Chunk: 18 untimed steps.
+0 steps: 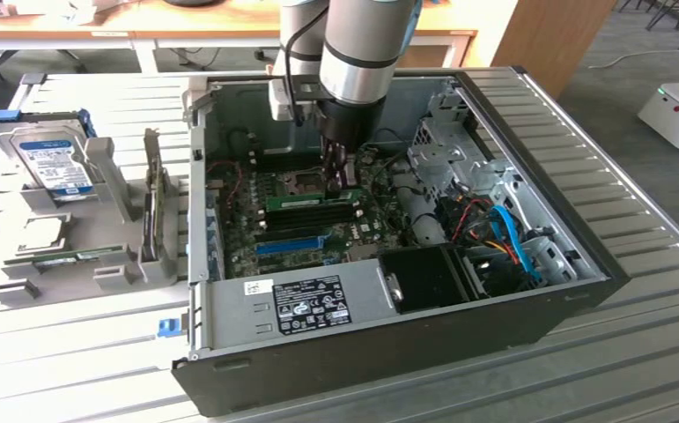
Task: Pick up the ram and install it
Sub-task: 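Insert the ram into the slot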
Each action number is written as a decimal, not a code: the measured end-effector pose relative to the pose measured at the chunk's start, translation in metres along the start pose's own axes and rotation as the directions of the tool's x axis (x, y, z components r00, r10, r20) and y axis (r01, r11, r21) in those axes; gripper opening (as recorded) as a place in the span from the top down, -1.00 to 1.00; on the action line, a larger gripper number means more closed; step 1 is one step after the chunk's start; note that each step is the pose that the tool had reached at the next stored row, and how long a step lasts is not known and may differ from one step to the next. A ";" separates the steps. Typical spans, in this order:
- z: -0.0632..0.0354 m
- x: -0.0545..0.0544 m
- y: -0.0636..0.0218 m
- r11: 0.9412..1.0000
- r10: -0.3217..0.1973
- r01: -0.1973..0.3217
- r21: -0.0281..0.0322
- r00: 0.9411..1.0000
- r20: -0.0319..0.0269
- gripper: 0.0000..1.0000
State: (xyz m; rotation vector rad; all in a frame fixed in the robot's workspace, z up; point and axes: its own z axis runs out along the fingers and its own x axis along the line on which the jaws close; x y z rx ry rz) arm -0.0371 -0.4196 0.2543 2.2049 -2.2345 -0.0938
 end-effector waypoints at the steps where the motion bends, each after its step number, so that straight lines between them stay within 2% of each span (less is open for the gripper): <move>1: 0.0000 0.000 0.0000 1.000 0.000 0.000 0.000 1.000 0.000 0.76; 5: 0.0010 0.000 -0.0001 1.000 0.000 0.000 0.000 1.000 0.000 0.76; 13: 0.0118 0.000 -0.0006 1.000 0.000 0.000 0.003 1.000 0.000 0.76; 18: 0.0124 0.001 -0.0006 1.000 0.000 0.000 0.003 1.000 0.000 0.76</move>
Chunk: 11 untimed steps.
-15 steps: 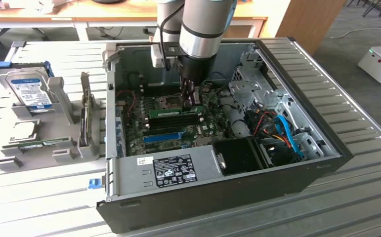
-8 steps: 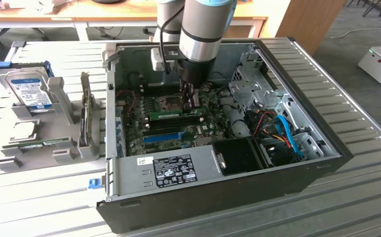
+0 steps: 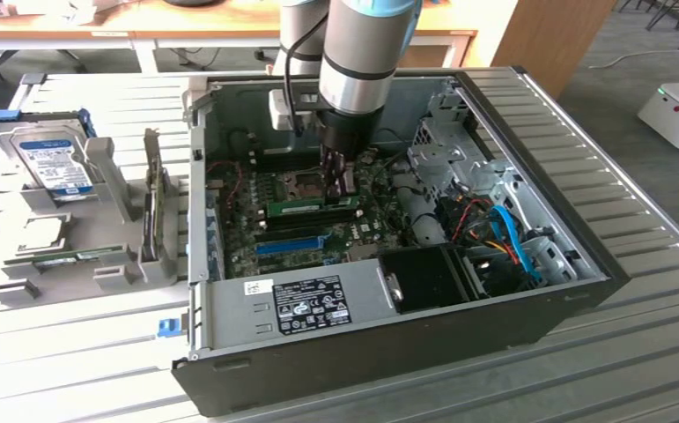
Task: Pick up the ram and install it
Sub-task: 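Insert the ram into the slot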
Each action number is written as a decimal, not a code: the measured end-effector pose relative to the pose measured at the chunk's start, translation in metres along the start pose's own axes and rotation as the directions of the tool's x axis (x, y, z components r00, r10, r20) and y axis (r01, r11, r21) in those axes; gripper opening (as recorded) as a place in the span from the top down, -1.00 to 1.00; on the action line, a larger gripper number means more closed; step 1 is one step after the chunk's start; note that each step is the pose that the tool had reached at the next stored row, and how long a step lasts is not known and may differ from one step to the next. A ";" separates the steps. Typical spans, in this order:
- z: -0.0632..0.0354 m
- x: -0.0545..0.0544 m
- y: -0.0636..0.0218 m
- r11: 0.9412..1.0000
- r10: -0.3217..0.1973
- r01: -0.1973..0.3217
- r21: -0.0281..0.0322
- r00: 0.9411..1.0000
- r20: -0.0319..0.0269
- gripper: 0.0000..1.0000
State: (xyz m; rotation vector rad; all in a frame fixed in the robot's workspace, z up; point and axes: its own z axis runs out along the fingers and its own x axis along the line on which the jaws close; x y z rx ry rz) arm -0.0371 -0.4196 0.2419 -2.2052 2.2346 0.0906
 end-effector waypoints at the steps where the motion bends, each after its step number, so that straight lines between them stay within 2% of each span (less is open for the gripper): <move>1: 0.0000 0.000 0.0000 1.000 0.000 0.000 0.000 1.000 0.000 0.76; 11: 0.0039 0.000 -0.0002 1.000 0.000 0.000 0.002 1.000 0.001 0.76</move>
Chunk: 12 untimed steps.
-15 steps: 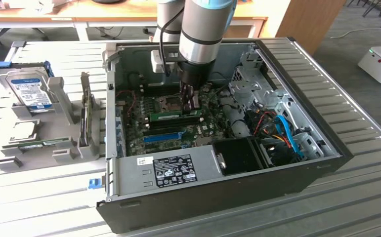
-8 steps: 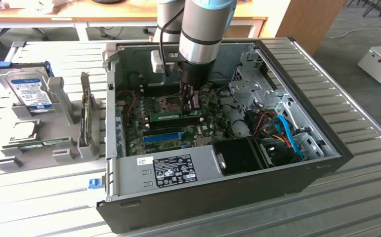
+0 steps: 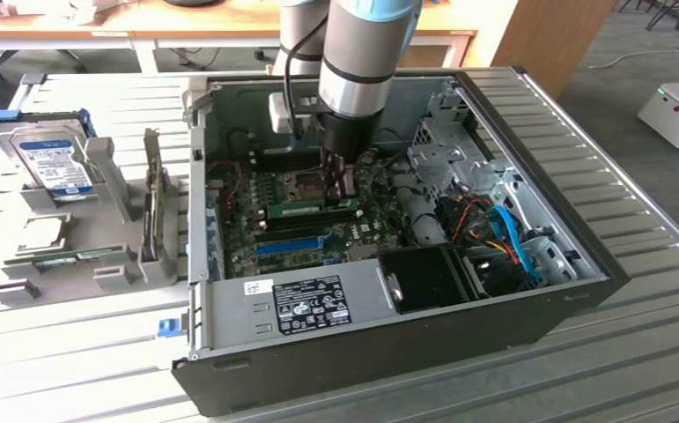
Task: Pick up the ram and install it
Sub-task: 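Insert the ram into the slot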
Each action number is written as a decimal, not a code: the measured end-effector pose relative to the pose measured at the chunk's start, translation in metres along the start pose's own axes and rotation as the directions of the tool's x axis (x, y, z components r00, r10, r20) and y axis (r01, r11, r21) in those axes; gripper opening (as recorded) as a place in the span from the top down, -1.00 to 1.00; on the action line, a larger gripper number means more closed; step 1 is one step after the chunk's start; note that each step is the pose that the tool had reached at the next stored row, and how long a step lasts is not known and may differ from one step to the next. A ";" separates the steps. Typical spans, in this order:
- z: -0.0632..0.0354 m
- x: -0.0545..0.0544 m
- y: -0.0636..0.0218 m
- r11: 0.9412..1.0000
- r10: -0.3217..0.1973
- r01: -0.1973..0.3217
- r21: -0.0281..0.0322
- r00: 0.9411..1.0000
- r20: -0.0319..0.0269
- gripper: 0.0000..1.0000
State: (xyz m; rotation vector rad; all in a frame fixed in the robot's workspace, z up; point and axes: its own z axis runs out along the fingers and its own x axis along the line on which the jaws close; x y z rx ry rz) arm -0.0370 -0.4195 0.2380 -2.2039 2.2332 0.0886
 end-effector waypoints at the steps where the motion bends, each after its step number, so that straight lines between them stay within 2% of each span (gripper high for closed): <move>1: 0.0009 0.000 0.0000 1.000 0.000 0.000 0.000 1.000 0.000 0.76; 12: 0.0018 0.000 0.0000 1.000 0.000 0.000 0.000 1.000 0.000 0.76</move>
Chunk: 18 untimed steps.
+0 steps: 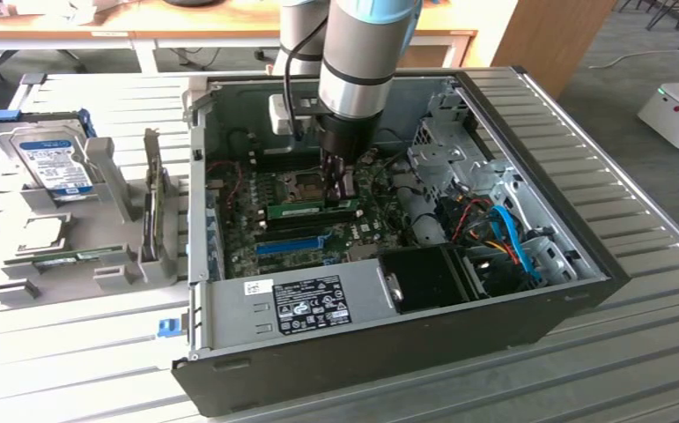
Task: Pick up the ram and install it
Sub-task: 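Insert the ram into the slot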
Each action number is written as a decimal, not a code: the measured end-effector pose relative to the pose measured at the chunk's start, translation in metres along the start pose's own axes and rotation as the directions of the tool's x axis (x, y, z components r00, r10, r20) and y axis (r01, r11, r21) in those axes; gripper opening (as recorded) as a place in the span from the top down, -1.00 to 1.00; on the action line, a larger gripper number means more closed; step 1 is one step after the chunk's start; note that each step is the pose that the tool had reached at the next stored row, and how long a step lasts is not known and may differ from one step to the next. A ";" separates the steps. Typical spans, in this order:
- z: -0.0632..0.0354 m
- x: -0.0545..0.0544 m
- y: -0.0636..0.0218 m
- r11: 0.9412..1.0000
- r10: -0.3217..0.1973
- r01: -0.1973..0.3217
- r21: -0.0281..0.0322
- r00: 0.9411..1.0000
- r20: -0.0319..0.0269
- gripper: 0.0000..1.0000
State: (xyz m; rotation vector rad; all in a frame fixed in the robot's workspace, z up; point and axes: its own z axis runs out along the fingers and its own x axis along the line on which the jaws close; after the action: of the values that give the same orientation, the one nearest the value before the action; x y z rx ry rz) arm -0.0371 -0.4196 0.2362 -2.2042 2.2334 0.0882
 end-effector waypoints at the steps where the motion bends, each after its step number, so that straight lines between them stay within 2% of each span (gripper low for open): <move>1: 0.0000 0.000 0.0000 1.000 0.000 0.000 0.000 1.000 0.000 0.76; 18: 0.0036 0.000 0.0000 1.000 0.001 -0.001 0.000 1.000 0.000 0.76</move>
State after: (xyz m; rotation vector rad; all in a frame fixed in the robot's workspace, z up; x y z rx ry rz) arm -0.0373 -0.4196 0.2326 -2.2032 2.2343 0.0881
